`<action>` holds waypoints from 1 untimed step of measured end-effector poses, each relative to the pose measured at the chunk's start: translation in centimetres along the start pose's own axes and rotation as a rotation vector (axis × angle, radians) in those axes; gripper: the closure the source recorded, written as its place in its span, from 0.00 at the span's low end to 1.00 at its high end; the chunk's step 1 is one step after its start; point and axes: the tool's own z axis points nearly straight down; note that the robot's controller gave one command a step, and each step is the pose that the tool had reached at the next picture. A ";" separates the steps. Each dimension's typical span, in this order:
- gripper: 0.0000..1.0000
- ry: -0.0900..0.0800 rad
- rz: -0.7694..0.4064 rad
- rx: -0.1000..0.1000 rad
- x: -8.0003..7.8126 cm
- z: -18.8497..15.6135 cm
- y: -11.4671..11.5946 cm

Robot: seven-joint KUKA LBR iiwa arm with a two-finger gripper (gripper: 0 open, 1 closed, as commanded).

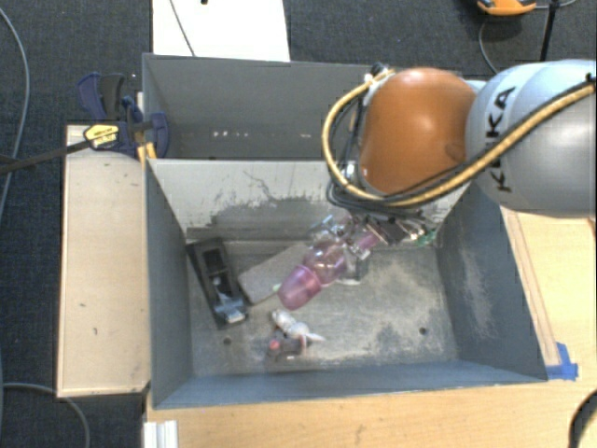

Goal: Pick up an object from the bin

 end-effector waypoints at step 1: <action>1.00 0.000 0.003 0.000 0.0 0.0 0.0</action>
Offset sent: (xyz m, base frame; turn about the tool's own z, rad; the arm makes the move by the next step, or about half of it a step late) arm 0.0000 0.0000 0.0000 0.0000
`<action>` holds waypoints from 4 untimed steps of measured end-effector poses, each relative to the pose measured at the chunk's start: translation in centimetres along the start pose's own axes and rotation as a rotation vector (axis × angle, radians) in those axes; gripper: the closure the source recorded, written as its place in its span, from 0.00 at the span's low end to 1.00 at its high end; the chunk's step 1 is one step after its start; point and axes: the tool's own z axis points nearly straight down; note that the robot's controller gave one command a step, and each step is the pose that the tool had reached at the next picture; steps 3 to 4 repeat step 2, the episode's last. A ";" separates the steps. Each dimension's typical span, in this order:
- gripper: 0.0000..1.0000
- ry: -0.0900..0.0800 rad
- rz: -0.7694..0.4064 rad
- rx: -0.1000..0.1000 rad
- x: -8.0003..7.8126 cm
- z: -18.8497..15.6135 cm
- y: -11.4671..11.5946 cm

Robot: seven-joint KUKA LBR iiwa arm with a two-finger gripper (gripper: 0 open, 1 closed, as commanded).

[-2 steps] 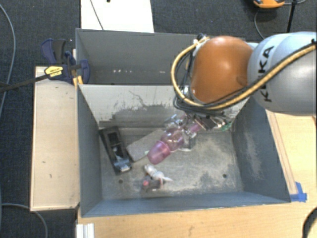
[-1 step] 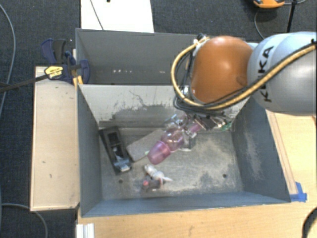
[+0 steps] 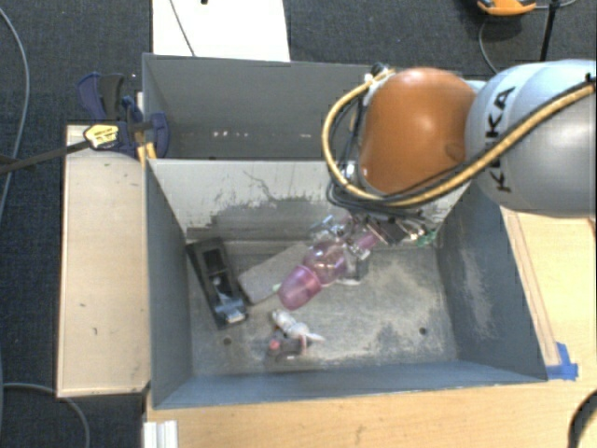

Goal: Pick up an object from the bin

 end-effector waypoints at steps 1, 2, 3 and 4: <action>1.00 0.000 0.002 0.000 0.0 0.0 0.0; 1.00 0.000 0.003 0.000 0.0 0.0 0.0; 1.00 0.000 0.003 0.000 0.0 0.0 0.0; 1.00 0.000 0.003 0.000 0.0 0.0 0.0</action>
Offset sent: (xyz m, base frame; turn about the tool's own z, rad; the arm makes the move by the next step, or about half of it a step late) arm 0.0000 0.0000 0.0000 0.0000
